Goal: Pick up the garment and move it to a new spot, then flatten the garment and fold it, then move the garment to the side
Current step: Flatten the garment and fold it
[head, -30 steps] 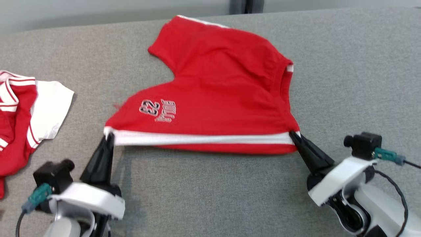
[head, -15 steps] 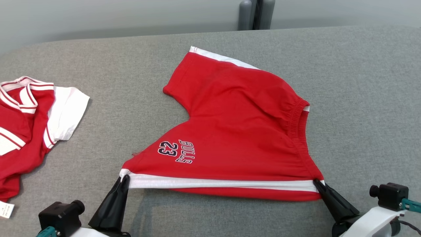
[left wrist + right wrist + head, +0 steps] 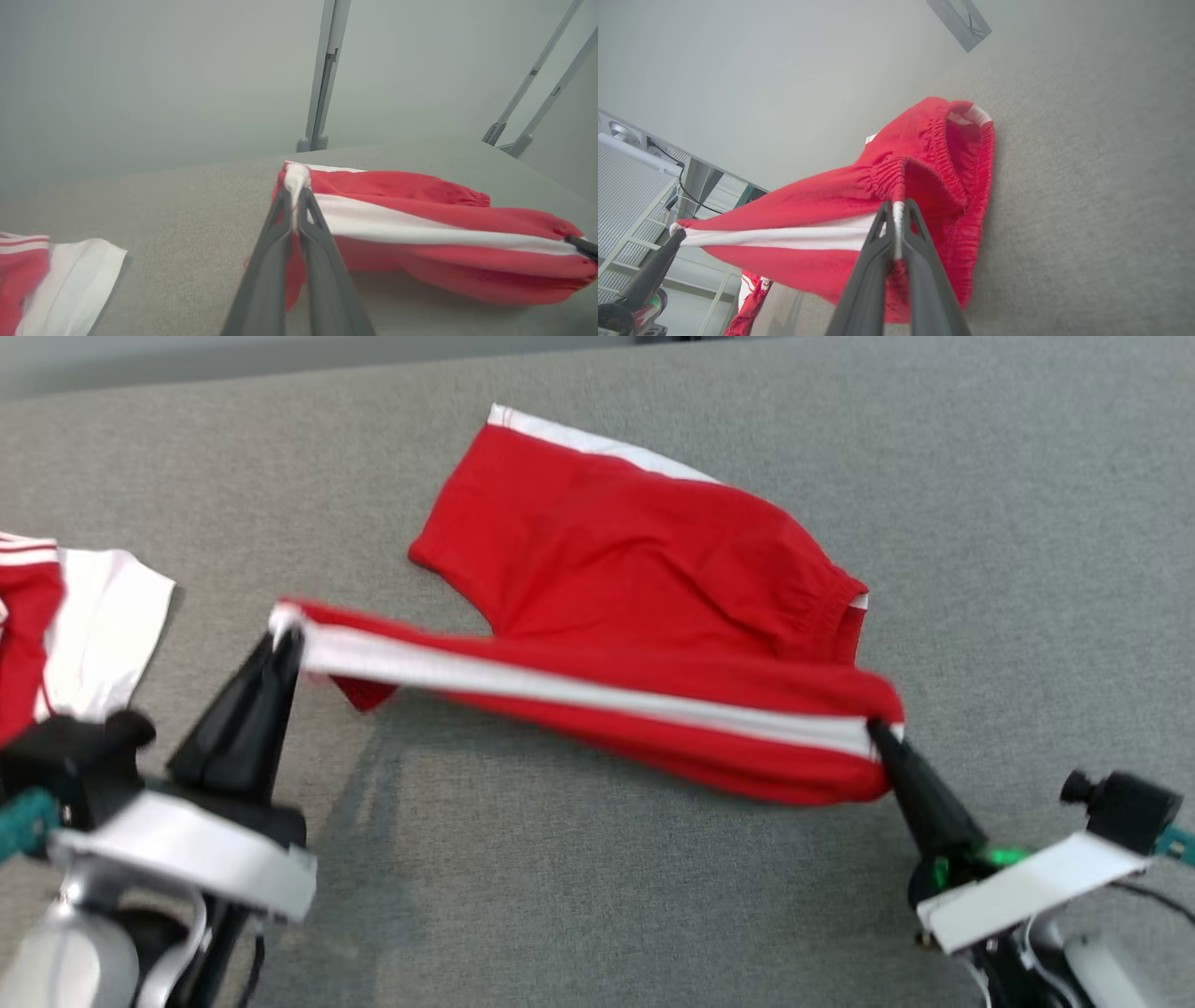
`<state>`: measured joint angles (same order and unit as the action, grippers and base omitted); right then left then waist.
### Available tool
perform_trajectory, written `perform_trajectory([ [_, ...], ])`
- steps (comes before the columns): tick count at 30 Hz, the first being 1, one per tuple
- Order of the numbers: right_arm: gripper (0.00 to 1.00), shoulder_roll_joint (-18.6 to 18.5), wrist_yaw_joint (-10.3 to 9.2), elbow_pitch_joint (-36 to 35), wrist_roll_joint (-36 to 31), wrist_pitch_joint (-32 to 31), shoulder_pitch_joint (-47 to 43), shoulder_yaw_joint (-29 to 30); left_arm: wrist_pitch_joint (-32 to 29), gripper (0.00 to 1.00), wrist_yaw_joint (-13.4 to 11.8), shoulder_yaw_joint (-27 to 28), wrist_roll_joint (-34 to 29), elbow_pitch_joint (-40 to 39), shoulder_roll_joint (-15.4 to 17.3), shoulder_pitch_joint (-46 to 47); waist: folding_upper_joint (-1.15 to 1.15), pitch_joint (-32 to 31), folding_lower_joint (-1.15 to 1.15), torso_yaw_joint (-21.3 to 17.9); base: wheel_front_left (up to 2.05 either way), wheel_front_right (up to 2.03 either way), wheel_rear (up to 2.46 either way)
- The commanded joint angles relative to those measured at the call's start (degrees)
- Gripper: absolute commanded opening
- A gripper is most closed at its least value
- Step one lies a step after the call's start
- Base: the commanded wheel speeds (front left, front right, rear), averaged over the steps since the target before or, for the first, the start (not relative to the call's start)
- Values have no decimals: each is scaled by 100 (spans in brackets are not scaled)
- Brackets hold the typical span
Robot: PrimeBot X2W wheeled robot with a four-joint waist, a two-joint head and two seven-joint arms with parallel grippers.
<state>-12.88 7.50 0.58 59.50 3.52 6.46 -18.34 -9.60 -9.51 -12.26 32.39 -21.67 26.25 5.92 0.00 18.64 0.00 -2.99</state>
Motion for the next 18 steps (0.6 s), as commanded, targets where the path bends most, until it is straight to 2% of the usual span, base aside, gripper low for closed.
perform_trajectory([
  [1, 0, 4, -1, 40, -79, -34, 168, 117, -34, 0, 71, -22, 23, 87, 15, 291, 0, 222, 0, -82, 0, 0, 0],
  [5, 0, 400, -1, 274, -286, -27, 747, 400, -235, 0, 392, -112, 68, 683, 43, 1437, 0, 592, 0, -268, 0, 0, 0],
  [10, 0, 724, -1, 714, -606, 147, 1544, 589, -209, 0, 789, -273, 150, 1688, -144, 2722, 0, 1022, 0, -476, 0, 0, 0],
  [15, 0, 888, -1, 1134, -730, 434, 2215, 526, -1, 0, 1176, -425, 63, 2892, -281, 3749, 0, 1332, 0, -687, 0, 0, 0],
  [18, 0, 945, -1, 1379, -745, 675, 2512, 436, 219, 0, 1326, -512, -26, 3618, -367, 4269, 0, 1450, 0, -793, 0, 0, 0],
])
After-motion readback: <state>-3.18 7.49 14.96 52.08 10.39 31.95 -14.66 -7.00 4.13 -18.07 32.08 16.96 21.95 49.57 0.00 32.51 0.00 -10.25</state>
